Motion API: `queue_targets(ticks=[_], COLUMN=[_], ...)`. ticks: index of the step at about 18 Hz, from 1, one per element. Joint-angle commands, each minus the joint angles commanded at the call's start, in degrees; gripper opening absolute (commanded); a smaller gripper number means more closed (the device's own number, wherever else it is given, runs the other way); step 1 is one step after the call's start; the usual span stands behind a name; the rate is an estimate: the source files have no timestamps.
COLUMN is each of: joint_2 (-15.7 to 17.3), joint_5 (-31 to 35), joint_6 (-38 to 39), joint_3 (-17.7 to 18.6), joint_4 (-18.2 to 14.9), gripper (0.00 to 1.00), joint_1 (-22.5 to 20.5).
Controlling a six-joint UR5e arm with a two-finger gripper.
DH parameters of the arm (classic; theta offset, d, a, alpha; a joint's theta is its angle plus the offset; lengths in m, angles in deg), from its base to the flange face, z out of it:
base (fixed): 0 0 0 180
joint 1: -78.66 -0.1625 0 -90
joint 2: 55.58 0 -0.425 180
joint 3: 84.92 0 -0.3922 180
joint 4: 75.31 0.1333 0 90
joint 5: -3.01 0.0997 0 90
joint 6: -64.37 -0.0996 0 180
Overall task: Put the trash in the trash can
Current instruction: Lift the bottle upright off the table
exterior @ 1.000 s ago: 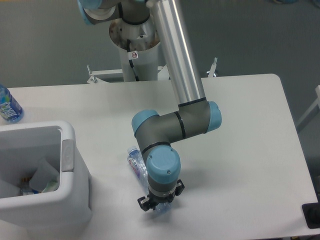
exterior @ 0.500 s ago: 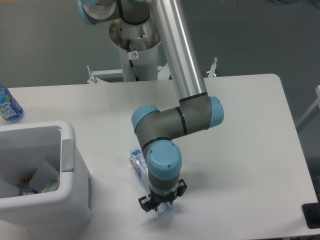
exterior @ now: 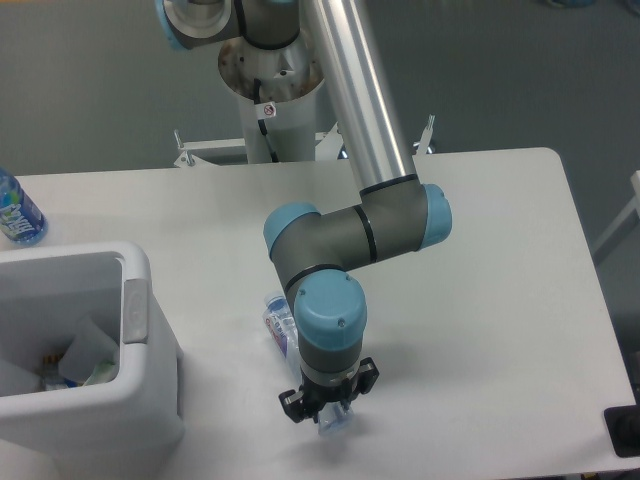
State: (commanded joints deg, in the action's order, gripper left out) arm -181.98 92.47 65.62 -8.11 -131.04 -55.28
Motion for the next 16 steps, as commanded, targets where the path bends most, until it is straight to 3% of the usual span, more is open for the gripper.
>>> queue_targets(ticks=[4, 8, 12, 16], joint_2=[3.8, 5.8, 9.1, 12.0], joint_5=[-0.3, -1.3, -5.5, -7.7], joint_6=[-1.4, 2.5, 5.0, 6.6], joint_3=[-5.1, -10.9, -12.0, -12.0], joint_4=[1.3, 3.1, 6.4, 6.9], gripper=[0.47, 0.47, 0.47, 0.47], joint_1=[-1.4, -2.7, -4.6, -4.7])
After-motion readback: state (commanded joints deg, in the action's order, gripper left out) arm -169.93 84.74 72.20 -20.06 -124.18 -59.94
